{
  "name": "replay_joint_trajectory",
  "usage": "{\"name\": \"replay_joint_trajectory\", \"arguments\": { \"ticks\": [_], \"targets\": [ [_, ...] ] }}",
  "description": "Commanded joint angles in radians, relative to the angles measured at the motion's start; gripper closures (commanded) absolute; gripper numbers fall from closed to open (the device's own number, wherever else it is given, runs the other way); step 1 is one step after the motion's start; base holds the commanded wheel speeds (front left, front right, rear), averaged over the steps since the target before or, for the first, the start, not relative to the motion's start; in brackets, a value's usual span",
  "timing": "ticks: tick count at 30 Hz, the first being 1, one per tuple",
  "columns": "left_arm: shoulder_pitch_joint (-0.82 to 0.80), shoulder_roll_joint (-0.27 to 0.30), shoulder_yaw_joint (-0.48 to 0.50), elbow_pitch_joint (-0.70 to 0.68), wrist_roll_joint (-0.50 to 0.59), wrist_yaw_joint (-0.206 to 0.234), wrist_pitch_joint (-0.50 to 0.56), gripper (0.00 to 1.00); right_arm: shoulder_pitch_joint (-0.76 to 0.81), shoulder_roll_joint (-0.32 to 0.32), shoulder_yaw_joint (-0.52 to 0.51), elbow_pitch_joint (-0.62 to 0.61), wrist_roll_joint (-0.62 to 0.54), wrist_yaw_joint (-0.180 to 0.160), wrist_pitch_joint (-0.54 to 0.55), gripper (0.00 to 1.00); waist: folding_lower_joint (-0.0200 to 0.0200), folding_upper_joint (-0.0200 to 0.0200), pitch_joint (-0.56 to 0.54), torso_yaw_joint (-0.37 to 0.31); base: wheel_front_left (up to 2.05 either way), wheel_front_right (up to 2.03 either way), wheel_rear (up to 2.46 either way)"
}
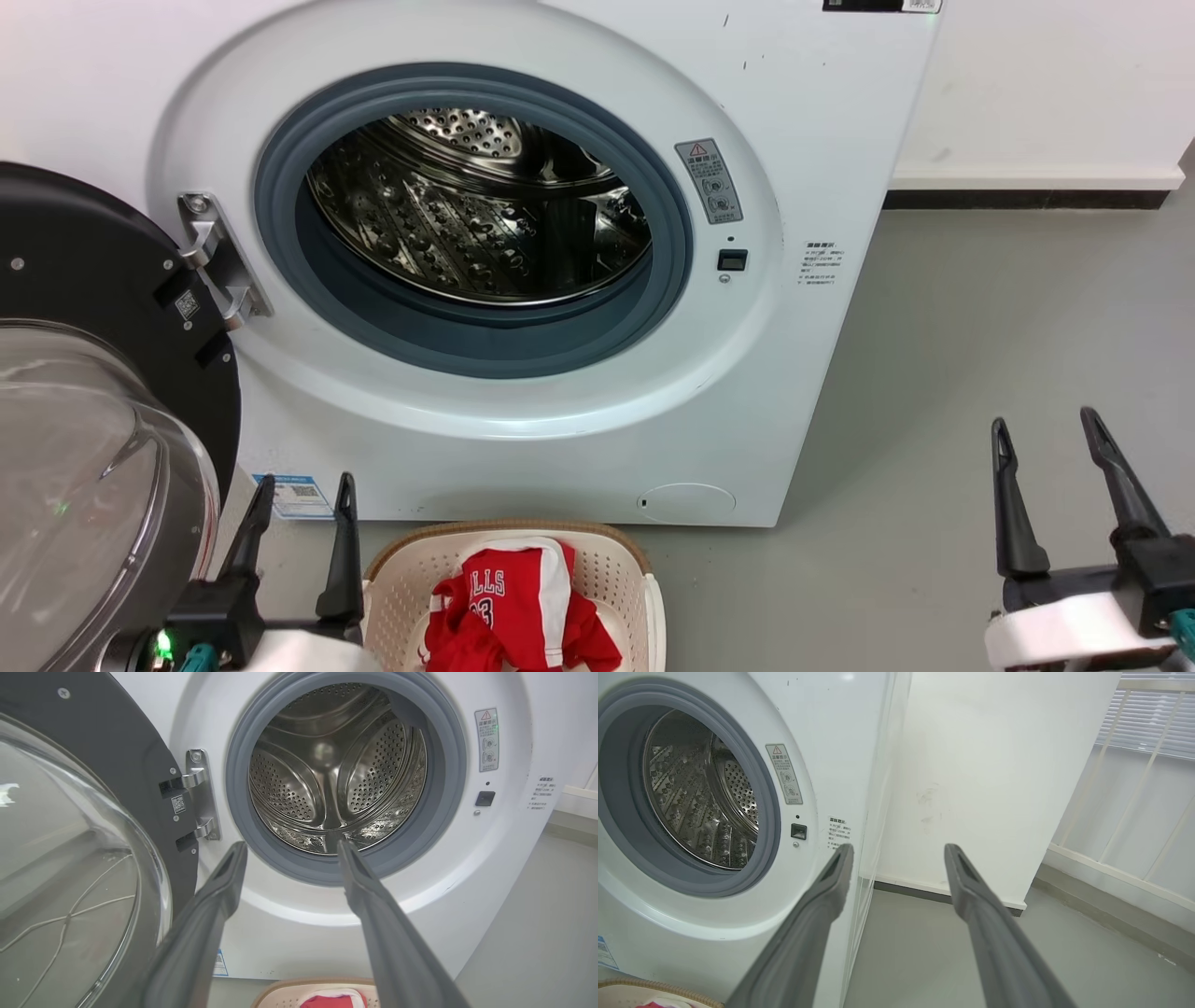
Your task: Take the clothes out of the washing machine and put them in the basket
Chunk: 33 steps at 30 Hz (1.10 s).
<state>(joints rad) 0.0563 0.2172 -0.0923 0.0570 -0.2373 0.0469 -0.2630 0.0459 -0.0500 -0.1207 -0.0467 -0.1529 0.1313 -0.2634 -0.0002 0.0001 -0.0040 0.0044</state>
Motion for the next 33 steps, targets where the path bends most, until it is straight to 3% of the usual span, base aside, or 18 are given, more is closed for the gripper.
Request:
{"name": "replay_joint_trajectory", "arguments": {
  "ticks": [1,24,25,28,33],
  "targets": [
    [0.027,-0.016,0.020,-0.019,0.024,-0.015,-0.003,0.00,0.026,-0.001,0.000,0.011,0.029,-0.001,-0.002,0.00,0.0002,-0.0001,-0.008,-0.004,0.00,0.00,0.00],
    [0.063,-0.121,0.131,-0.013,0.158,-0.129,-0.003,0.00,0.044,-0.001,0.014,0.038,0.044,-0.001,-0.002,0.00,0.0002,-0.0001,-0.019,-0.017,0.00,0.00,0.00],
    [0.063,-0.120,0.129,-0.011,0.156,-0.127,0.000,1.00,0.050,0.000,0.015,0.040,0.040,0.000,0.000,1.00,0.0002,-0.0001,-0.019,-0.017,0.00,0.00,0.00],
    [0.067,-0.129,0.127,0.020,0.153,-0.127,0.006,1.00,0.060,0.003,0.015,0.069,0.041,0.000,0.002,1.00,0.0002,-0.0001,-0.019,-0.017,0.00,0.00,0.00],
    [0.044,-0.133,0.141,0.041,0.055,-0.131,0.037,1.00,0.039,0.003,0.007,0.095,0.153,0.000,0.033,1.00,0.0002,-0.0001,-0.018,-0.017,0.00,0.00,0.00]
  ]
}}
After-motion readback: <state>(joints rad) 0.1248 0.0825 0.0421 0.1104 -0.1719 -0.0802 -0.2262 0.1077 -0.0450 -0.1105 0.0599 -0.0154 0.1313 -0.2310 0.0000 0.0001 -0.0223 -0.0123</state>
